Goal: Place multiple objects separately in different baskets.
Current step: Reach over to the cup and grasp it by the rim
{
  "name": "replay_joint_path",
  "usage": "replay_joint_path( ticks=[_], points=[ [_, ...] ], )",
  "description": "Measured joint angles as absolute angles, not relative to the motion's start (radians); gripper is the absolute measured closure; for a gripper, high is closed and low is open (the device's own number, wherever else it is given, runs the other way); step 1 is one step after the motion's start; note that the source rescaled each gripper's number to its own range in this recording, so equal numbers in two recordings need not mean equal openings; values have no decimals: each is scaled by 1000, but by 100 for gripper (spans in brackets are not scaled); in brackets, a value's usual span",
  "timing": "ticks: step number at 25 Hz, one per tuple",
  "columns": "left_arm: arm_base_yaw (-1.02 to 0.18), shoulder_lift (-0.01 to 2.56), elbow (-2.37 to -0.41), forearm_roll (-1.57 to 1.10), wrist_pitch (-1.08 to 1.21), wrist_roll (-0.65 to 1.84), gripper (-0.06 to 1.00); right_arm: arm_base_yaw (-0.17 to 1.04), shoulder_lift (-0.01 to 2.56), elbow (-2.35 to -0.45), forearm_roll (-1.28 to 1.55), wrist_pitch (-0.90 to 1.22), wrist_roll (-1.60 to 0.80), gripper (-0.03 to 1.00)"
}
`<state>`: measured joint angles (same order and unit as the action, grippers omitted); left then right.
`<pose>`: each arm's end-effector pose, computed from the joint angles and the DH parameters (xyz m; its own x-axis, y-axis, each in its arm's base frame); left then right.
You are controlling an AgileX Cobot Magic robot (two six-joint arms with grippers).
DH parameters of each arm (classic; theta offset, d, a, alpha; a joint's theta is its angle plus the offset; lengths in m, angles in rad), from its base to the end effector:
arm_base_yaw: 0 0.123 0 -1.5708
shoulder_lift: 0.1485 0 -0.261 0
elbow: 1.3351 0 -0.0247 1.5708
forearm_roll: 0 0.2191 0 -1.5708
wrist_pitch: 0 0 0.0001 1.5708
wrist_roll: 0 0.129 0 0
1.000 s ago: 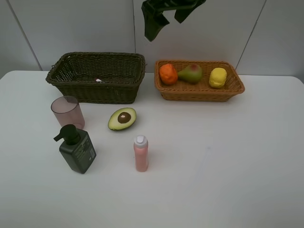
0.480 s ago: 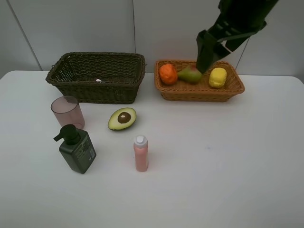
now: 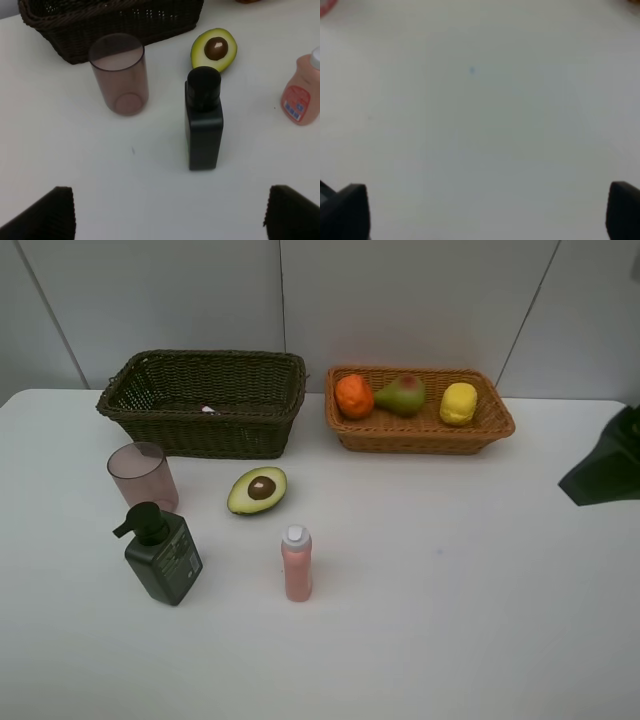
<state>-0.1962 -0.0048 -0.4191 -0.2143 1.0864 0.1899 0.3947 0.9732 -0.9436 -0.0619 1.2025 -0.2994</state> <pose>0.0223 -0.0292 0.2211 -0.4928 0.1868 -0.8498 0.3926 0.9194 -0.0255 0.1480 0.0536 0.2781 -0.6829 -0.6264 -0.3759 -0.6090 0.7723 -0.1807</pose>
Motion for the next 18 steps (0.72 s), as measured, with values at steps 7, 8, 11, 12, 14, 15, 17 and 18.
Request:
replay_joint_path(
  ticks=[7, 8, 11, 12, 14, 15, 17, 18],
  points=[
    [-196, -5, -419, -214, 1086, 190, -6, 193, 663, -771, -65, 1160, -217, -3],
    [-196, -5, -419, -214, 1086, 190, -6, 172, 623, -754, -62, 1158, -209, -3],
    [-196, -5, -419, -214, 1086, 190, -6, 117, 514, -699, -31, 1153, -202, -3],
    [-196, -5, -419, -214, 1086, 190, -6, 99, 475, -680, -19, 1147, -201, -3],
    [-196, -5, -419, -214, 1086, 190, -6, 67, 406, -634, 6, 1145, -200, -3],
    [-196, -5, -419, -214, 1086, 190, -6, 51, 370, -612, 18, 1145, -199, -3],
    [-196, -5, -419, -214, 1086, 190, -6, 27, 299, -578, 39, 1147, -198, -3],
    [-196, -5, -419, -214, 1086, 190, -6, 16, 272, -565, 48, 1149, -198, -3]
  ],
)
